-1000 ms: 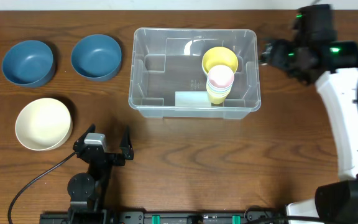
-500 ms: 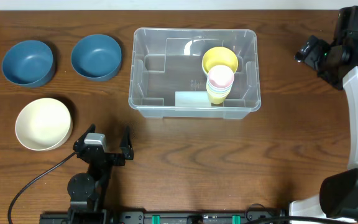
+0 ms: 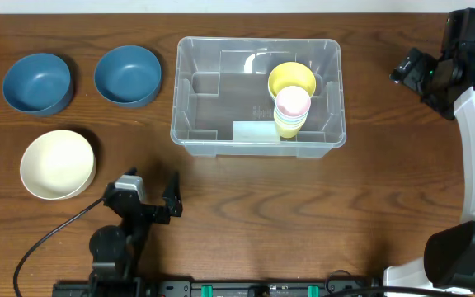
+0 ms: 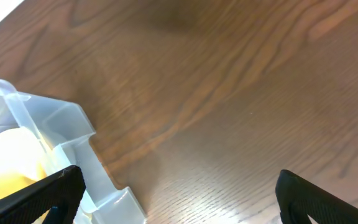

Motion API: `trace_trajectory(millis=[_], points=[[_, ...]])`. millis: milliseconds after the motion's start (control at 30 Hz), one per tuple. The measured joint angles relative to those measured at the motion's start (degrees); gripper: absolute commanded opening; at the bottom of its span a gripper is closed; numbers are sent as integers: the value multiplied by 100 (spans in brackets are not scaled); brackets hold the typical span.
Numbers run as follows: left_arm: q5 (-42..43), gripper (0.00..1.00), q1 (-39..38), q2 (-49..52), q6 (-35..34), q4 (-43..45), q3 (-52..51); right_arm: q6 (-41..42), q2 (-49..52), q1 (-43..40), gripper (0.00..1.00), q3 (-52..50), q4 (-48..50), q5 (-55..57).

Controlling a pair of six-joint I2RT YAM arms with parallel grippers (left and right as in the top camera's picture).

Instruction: Pack container

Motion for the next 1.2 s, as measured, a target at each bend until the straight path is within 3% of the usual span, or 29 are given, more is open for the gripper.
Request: trace_trajectory(millis=[233,367,567,700,867,1000,1033,1200], points=[[52,98,0,1043,-229,-1325,1193,-2,0,-426,99,0,-66,-74],[-85,98,0,2090,-247,-2151,2916,0,0,-564,99,-2,-90,-105],[-299,98,0,3980,184,-4411,5689,0,0,-564,99,-2,-87,-173],[-160,98,0,4988,420,-5202,6944,0,0,-562,99,-2,-87,-190],[529,99,0,5545,520,-5241,7385,0,0,-562,99,-2,-85,-190],[769,99,2,5818,481,-4789,7390,0,0,-562,99,-2,-85,-190],[732,95,11,5912,337,-4660,7392,0,0,-562,99,-2,-85,-190],[-157,94,153,6533,-1088,-4376,7396,0,0,-562,99,-2,-85,-190]])
